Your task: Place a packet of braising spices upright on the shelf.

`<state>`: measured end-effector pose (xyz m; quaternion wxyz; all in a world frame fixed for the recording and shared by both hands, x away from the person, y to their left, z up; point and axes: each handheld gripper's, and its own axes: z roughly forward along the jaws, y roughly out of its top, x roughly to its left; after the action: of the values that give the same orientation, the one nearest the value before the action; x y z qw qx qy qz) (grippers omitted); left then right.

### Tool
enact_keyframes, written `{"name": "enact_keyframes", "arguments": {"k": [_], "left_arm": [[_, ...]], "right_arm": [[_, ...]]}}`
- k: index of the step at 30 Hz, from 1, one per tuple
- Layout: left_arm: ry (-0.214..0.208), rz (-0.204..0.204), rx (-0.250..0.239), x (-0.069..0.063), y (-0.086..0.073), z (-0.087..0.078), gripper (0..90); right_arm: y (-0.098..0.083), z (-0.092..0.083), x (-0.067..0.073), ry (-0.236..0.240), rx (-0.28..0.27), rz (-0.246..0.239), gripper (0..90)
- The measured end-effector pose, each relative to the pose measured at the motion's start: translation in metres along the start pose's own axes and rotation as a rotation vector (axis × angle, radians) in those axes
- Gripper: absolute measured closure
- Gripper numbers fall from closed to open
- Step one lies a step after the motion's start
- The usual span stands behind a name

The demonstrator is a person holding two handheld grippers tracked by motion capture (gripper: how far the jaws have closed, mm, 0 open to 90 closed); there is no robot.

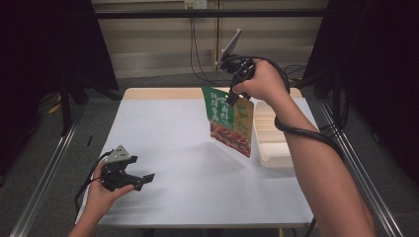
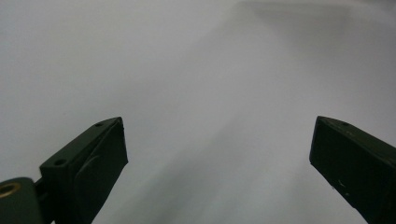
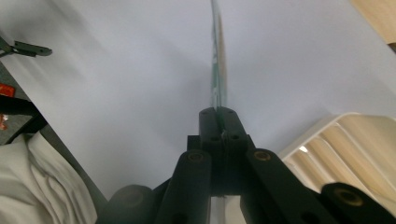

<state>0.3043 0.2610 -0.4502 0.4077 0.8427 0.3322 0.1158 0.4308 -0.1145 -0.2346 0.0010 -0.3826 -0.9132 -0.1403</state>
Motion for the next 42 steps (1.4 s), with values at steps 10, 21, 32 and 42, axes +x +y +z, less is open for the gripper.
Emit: {"name": "enact_keyframes", "arguments": {"k": [10,21,32,42], "left_arm": [[-0.017,-0.014,-0.004,-0.001,-0.001,0.001,3.9],[-0.009,-0.005,0.009,-0.002,-0.001,0.002,4.0],[-0.019,-0.01,0.006,-0.003,-0.001,0.003,4.1],[-0.014,-0.007,0.007,-0.002,-0.001,0.003,4.1]], "right_arm": [[-0.007,-0.019,-0.005,-0.001,-0.009,-0.029,90.0],[-0.013,-0.037,-0.014,-0.027,0.001,-0.032,90.0],[-0.021,-0.042,-0.024,-0.025,-0.006,-0.03,90.0],[-0.031,-0.044,-0.033,-0.04,-0.006,-0.023,90.0]]}}
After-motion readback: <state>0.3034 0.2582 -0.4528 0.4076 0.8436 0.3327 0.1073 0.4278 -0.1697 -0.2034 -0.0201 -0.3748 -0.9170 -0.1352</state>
